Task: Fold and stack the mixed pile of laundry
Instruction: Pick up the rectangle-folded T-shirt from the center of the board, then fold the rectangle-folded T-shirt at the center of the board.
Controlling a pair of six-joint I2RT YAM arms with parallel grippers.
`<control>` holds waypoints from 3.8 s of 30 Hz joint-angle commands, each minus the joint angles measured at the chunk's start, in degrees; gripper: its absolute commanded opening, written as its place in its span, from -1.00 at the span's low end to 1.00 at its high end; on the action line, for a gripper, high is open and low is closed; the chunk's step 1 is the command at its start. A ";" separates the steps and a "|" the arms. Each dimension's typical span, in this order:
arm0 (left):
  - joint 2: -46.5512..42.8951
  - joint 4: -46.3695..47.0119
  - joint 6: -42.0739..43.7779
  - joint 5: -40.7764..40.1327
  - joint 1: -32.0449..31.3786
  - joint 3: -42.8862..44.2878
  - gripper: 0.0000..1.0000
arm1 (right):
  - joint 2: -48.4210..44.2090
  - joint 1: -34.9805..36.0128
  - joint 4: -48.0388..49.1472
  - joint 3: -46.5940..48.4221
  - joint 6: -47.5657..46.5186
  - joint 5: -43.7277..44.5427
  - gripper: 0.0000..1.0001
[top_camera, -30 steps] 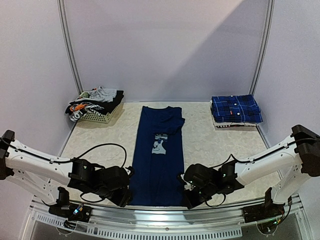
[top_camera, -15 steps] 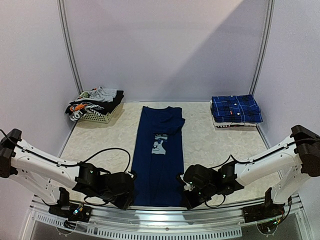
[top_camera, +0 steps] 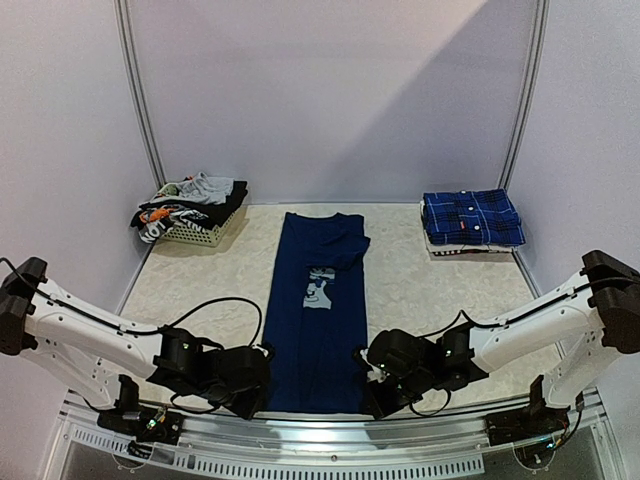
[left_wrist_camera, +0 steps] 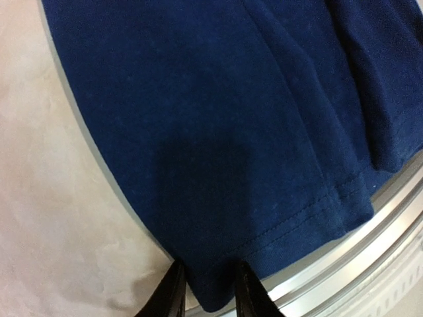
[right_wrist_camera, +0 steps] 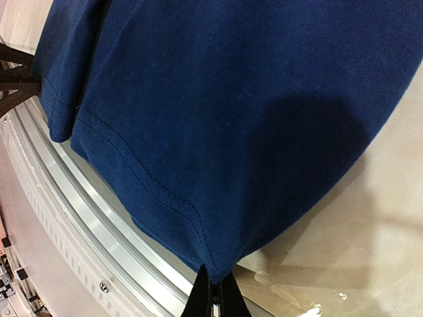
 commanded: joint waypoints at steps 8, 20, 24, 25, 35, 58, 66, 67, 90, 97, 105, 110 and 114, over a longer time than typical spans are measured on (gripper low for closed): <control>0.36 0.11 -2.25 0.76 -1.55 -1.74 -0.95 | 1.22 1.10 -7.54 -2.70 0.53 1.70 -1.00; -5.16 -4.47 0.28 -5.56 -1.82 3.60 -1.00 | -4.23 1.05 -16.16 1.49 -0.67 6.20 -1.00; -7.42 -6.84 1.64 -8.47 -1.39 5.54 -1.00 | -5.35 1.10 -19.59 4.40 -1.38 8.33 -1.00; -7.79 -6.84 2.11 -8.81 -1.22 5.98 -1.00 | -5.61 1.13 -20.49 5.49 -1.71 10.40 -1.00; -8.30 -8.37 6.42 -14.89 3.17 11.55 -1.00 | -5.54 -0.12 -33.49 19.00 -4.49 25.02 -1.00; 7.77 -1.85 24.82 -16.79 25.03 28.79 -1.00 | 11.38 -16.56 -36.28 40.47 -17.80 39.13 -1.00; 14.55 -0.50 28.43 -14.61 30.66 34.93 -1.00 | 15.98 -20.95 -35.25 47.34 -24.03 40.18 -1.00; 15.26 -0.27 28.66 -14.39 31.30 35.46 -1.00 | 16.64 -21.42 -34.96 47.98 -24.51 39.96 -1.00; 30.51 4.81 33.01 -8.58 39.69 43.48 -1.00 | 30.95 -29.58 -27.65 56.11 -32.22 34.39 -1.00; 33.59 5.98 33.03 -8.15 40.84 44.70 -1.00 | 33.97 -30.49 -26.34 58.26 -33.94 33.60 -1.00; 36.15 5.62 32.27 -10.15 41.40 46.37 -1.00 | 37.68 -31.66 -26.28 60.74 -34.73 32.89 -1.00; 38.58 5.72 31.41 -10.54 42.18 47.80 -1.00 | 39.45 -32.80 -26.42 63.04 -35.23 32.15 -0.94; 40.14 6.51 30.23 -11.47 43.09 48.74 -0.88 | 41.18 -34.31 -26.57 66.23 -35.97 30.81 -0.67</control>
